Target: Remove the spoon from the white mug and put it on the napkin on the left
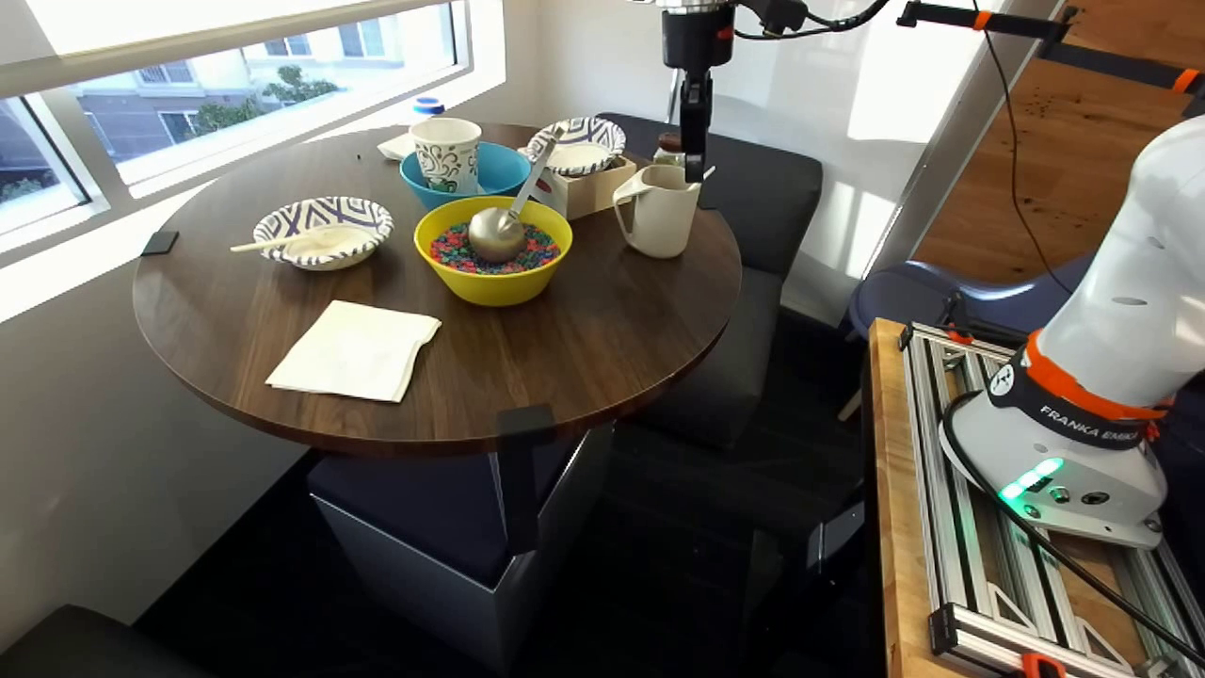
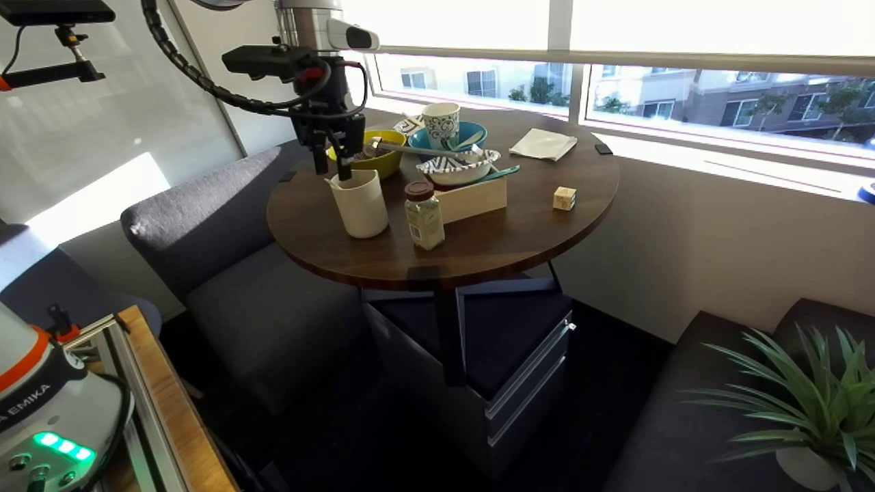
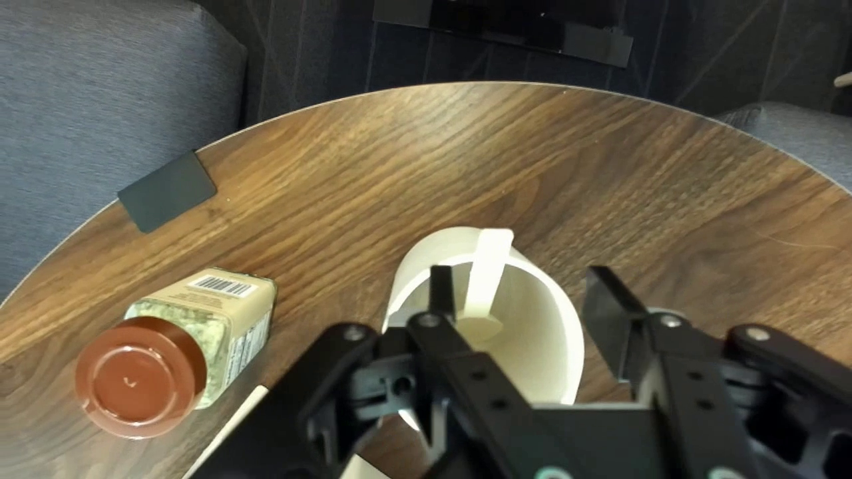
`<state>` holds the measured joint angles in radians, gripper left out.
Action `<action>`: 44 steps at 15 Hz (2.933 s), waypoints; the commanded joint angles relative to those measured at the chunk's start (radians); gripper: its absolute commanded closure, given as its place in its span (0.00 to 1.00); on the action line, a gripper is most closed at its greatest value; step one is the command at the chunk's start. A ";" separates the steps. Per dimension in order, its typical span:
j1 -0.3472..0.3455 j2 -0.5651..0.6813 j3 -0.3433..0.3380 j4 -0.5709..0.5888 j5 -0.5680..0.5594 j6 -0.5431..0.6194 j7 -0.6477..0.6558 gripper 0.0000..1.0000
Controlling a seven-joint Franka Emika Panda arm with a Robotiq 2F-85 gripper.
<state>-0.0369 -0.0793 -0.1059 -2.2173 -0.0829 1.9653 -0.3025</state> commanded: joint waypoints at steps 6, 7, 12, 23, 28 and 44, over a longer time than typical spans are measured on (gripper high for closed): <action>-0.012 0.089 0.015 0.091 -0.018 -0.077 0.002 0.70; -0.012 0.100 0.016 0.098 -0.019 -0.082 0.003 0.72; -0.012 0.144 0.024 0.123 -0.023 -0.088 0.005 0.72; -0.013 0.204 0.041 0.141 -0.020 -0.105 0.003 0.78; -0.017 0.194 0.038 0.136 -0.024 -0.110 0.007 0.93; 0.012 -0.106 0.077 0.111 -0.067 -0.269 0.139 0.94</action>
<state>-0.0431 -0.0843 -0.0547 -2.0661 -0.1065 1.7100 -0.2400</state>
